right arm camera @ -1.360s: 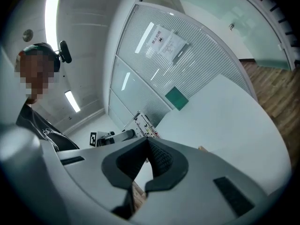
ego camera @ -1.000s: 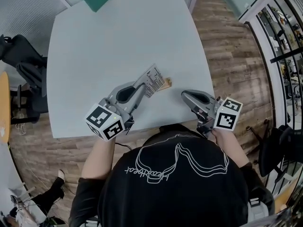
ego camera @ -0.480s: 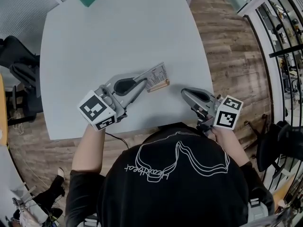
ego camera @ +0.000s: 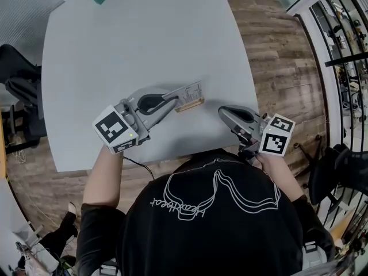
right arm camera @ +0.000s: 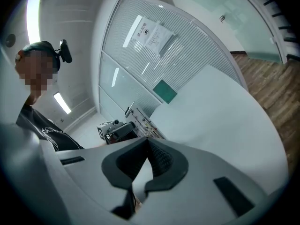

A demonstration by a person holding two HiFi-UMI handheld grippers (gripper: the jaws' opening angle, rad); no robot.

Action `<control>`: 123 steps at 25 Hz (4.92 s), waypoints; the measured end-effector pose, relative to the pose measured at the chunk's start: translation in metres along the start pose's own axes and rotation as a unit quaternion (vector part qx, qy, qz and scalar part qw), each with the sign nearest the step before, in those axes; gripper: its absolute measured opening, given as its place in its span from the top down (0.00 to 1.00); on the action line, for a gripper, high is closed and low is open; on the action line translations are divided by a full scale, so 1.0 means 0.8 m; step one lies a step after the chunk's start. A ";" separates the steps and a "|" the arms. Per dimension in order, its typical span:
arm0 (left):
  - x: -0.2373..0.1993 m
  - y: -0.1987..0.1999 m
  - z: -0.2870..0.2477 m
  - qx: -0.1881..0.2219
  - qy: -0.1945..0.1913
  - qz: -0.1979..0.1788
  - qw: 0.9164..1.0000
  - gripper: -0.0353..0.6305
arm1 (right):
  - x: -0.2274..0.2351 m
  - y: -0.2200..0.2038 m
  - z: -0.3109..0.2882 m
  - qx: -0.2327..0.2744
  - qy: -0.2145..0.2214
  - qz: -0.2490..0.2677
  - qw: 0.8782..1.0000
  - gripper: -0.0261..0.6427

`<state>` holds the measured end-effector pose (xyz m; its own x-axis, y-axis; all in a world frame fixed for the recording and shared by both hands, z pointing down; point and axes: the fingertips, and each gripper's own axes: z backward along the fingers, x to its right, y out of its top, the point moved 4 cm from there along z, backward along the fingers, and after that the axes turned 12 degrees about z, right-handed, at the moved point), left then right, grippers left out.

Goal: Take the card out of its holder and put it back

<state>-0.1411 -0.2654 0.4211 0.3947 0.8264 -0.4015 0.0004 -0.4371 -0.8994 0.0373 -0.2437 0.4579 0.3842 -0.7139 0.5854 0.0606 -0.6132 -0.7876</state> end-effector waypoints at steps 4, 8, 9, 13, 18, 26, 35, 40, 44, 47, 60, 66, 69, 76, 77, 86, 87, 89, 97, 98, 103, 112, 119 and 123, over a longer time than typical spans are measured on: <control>-0.004 -0.007 -0.003 -0.004 -0.009 -0.001 1.000 0.91 | 0.002 -0.007 0.001 -0.007 -0.004 -0.006 1.000 0.95; -0.011 -0.013 -0.007 -0.003 -0.010 0.005 1.000 0.91 | 0.005 -0.012 0.000 -0.012 0.001 -0.009 1.000 0.95; -0.013 -0.015 -0.009 -0.005 -0.009 0.006 1.000 0.91 | 0.006 -0.013 0.000 -0.013 0.001 -0.010 1.000 0.95; -0.015 -0.020 -0.011 -0.010 -0.012 0.003 1.000 0.91 | 0.010 -0.013 0.000 -0.015 -0.002 -0.013 1.000 0.95; -0.017 -0.027 -0.014 -0.015 -0.013 0.005 1.000 0.91 | 0.013 -0.017 0.001 -0.018 -0.002 -0.015 1.000 0.95; -0.022 -0.031 -0.012 -0.014 -0.014 0.009 1.000 0.91 | 0.015 -0.018 0.002 -0.018 -0.008 -0.013 1.000 0.95; -0.023 -0.040 -0.017 -0.027 -0.010 0.002 1.000 0.91 | 0.017 -0.021 0.001 -0.018 -0.010 -0.016 1.000 0.95; -0.021 -0.046 -0.023 -0.039 -0.005 -0.006 0.999 0.91 | 0.018 -0.020 0.002 -0.018 -0.011 -0.017 1.000 0.95; -0.021 -0.052 -0.026 -0.044 -0.002 -0.006 0.999 0.91 | 0.018 -0.021 0.003 -0.017 -0.012 -0.018 1.000 0.95; -0.021 -0.053 -0.026 -0.045 0.000 -0.004 0.999 0.91 | 0.019 -0.021 0.002 -0.016 -0.012 -0.016 1.000 0.95; -0.025 -0.066 -0.033 -0.055 0.009 0.004 0.998 0.91 | 0.023 -0.026 0.002 -0.019 -0.007 -0.022 1.000 0.95; -0.024 -0.076 -0.033 -0.069 0.013 0.000 0.998 0.91 | 0.020 -0.027 0.001 -0.020 -0.007 -0.022 1.000 0.95; -0.026 -0.081 -0.034 -0.073 0.015 0.001 0.997 0.91 | 0.021 -0.029 0.001 -0.021 -0.007 -0.023 0.999 0.95; -0.028 -0.090 -0.038 -0.081 0.021 0.004 0.996 0.91 | 0.022 -0.033 0.003 -0.021 -0.008 -0.026 0.999 0.95; -0.029 -0.090 -0.037 -0.081 0.021 0.005 0.997 0.91 | 0.021 -0.033 0.003 -0.022 -0.008 -0.026 0.999 0.95; -0.034 -0.083 -0.033 -0.051 0.037 0.032 0.998 0.83 | 0.017 -0.033 0.003 -0.021 -0.007 -0.024 0.999 0.95; -0.035 -0.082 -0.030 -0.043 0.042 0.038 0.997 0.80 | 0.016 -0.033 0.002 -0.020 -0.008 -0.023 0.999 0.95; -0.039 -0.082 -0.024 -0.031 0.054 0.046 0.997 0.76 | 0.014 -0.033 0.000 -0.019 -0.008 -0.021 1.000 0.95; -0.029 -0.072 -0.003 0.035 0.111 0.085 0.990 0.73 | -0.001 -0.039 0.006 -0.010 0.007 -0.005 1.000 0.95; -0.027 -0.071 0.002 0.041 0.122 0.090 0.988 0.73 | -0.004 -0.039 0.005 -0.009 0.009 -0.003 1.000 0.95; -0.014 -0.066 0.029 0.075 0.156 0.150 0.973 0.73 | -0.027 -0.038 0.007 0.005 0.021 0.007 1.000 0.95; 0.083 -0.050 0.055 0.136 0.112 0.233 0.956 0.74 | -0.085 -0.019 0.028 0.041 0.030 0.059 0.997 0.95; 0.171 -0.034 0.063 0.143 0.081 0.246 0.955 0.83 | -0.151 -0.020 0.048 0.055 0.046 0.098 0.993 0.95; 0.228 -0.034 0.060 0.114 0.069 0.200 0.971 0.87 | -0.188 -0.033 0.058 0.053 0.049 0.114 0.991 0.95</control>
<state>-0.1133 -0.0853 0.3640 0.4414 0.5447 -0.7131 -0.3744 -0.6104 -0.6980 0.0205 -0.1048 0.3820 0.3071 -0.8629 0.4014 0.0804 -0.3967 -0.9144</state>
